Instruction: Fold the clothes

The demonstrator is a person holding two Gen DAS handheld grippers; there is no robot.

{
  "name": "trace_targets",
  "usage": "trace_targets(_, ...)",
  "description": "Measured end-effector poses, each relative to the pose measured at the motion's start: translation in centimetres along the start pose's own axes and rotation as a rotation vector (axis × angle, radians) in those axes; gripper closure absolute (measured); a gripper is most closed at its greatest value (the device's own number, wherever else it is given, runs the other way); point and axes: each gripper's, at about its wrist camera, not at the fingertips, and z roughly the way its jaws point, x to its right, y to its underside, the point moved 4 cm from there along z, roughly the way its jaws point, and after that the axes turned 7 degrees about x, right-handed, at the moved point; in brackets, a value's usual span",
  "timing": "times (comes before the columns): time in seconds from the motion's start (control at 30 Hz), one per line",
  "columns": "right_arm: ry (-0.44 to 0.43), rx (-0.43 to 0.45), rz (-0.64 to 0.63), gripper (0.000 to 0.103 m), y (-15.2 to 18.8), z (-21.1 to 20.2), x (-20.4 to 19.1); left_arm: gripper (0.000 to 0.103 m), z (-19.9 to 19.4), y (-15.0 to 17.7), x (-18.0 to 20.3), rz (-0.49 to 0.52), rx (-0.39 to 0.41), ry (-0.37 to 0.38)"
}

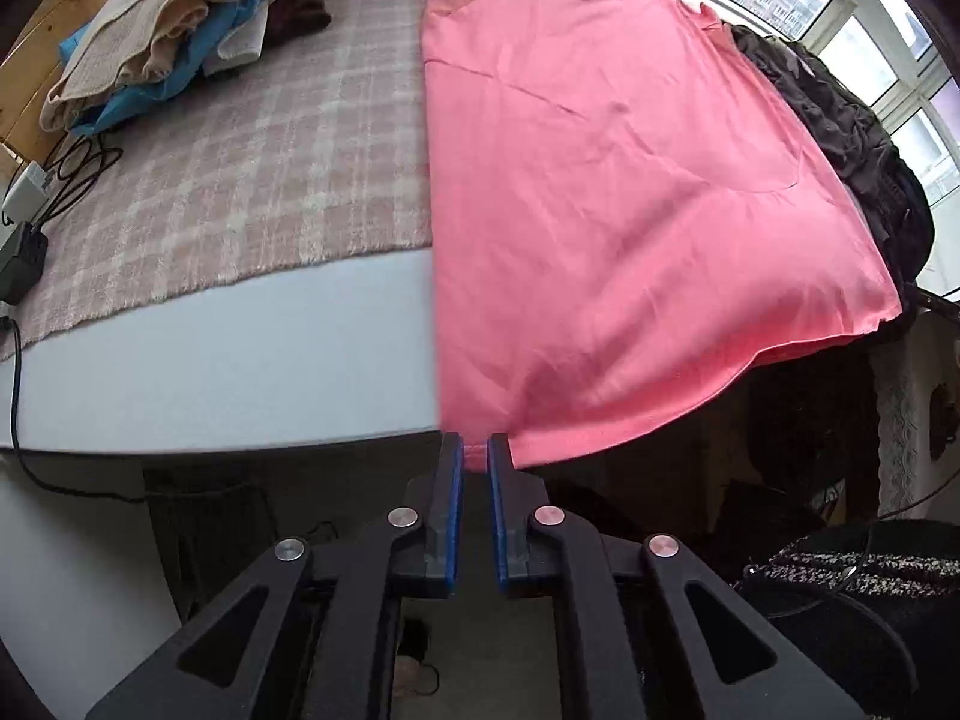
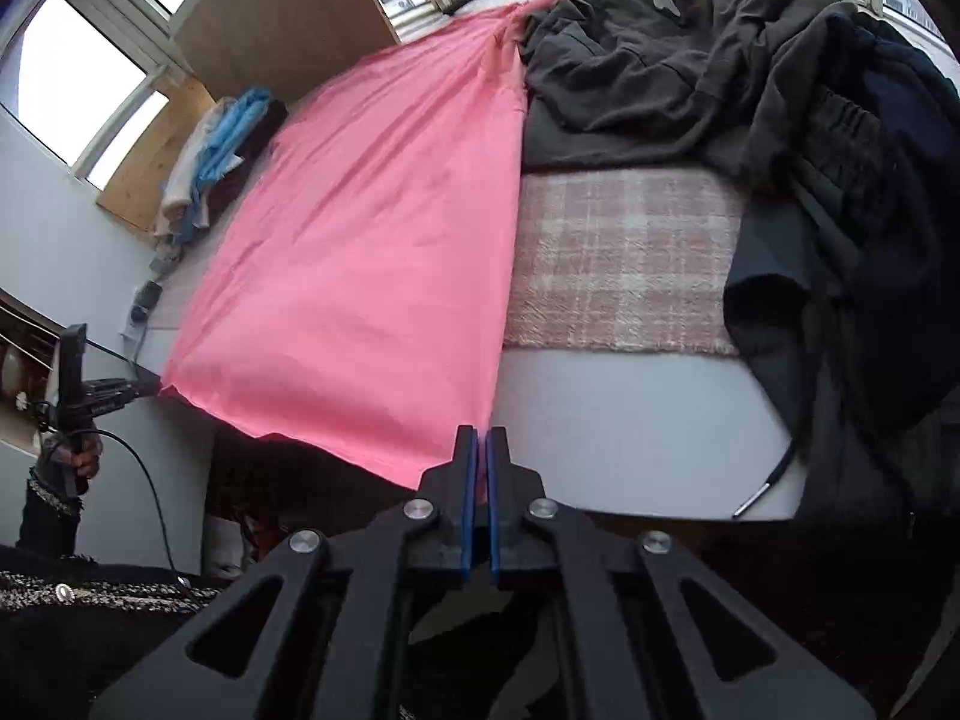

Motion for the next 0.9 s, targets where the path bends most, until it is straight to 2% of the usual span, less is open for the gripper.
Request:
trace_targets(0.03, 0.008, -0.008, -0.004, 0.095, -0.6, -0.1, 0.0, 0.094, -0.4, -0.1, -0.3, -0.007, 0.007, -0.008)
trace_targets(0.13, 0.011, 0.112, -0.024, 0.082, -5.4, -2.1, 0.1, 0.09, -2.2, -1.6, -0.4, -0.01, 0.056, -0.009)
trace_targets(0.2, 0.054, 0.207, -0.057, 0.057, -9.8, -3.1, 0.2, 0.085, -3.3, -3.4, 0.5, 0.018, 0.101, 0.001)
trace_targets(0.27, 0.112, 0.266, -0.11, 0.046, -14.5, -2.4, 0.1, 0.084, -3.7, -6.0, 2.1, 0.063, 0.142, 0.037)
trace_targets(0.37, 0.222, 0.267, -0.136, 0.046, -20.7, 1.2, 1.1, 0.082, -3.8, -9.6, 5.4, 0.127, 0.19, 0.098)
trace_targets(0.43, 0.264, 0.22, -0.147, 0.046, -24.0, 4.8, 1.7, 0.082, -3.6, -11.9, 7.6, 0.165, 0.214, 0.135)
trace_targets(0.5, 0.25, 0.157, -0.136, 0.046, -26.2, 8.5, 2.2, 0.082, -2.9, -13.5, 9.4, 0.194, 0.21, 0.15)
trace_targets(0.57, 0.226, 0.1, -0.116, 0.046, -27.4, 11.8, 2.7, 0.082, -3.0, -14.1, 10.9, 0.212, 0.208, 0.154)
trace_targets(0.67, 0.297, -0.003, -0.162, 0.046, -27.9, 16.1, 3.8, 0.079, -2.7, -14.7, 12.3, 0.209, 0.206, 0.158)
trace_targets(0.73, 0.29, -0.026, -0.2, 0.047, -27.6, 17.1, 4.4, 0.078, -2.4, -15.2, 13.6, 0.198, 0.206, 0.16)
trace_targets(0.77, 0.256, -0.006, -0.224, 0.066, -27.5, 16.7, 4.5, 0.078, -2.2, -15.4, 14.2, 0.192, 0.205, 0.161)
trace_targets(0.8, 0.229, -0.004, -0.232, 0.09, -27.4, 16.2, 4.7, 0.078, -2.1, -15.6, 14.8, 0.186, 0.205, 0.162)
trace_targets(0.9, 0.199, 0.035, -0.217, 0.092, -28.2, 12.7, 6.6, 0.078, -1.6, -16.3, 16.6, 0.169, 0.204, 0.166)
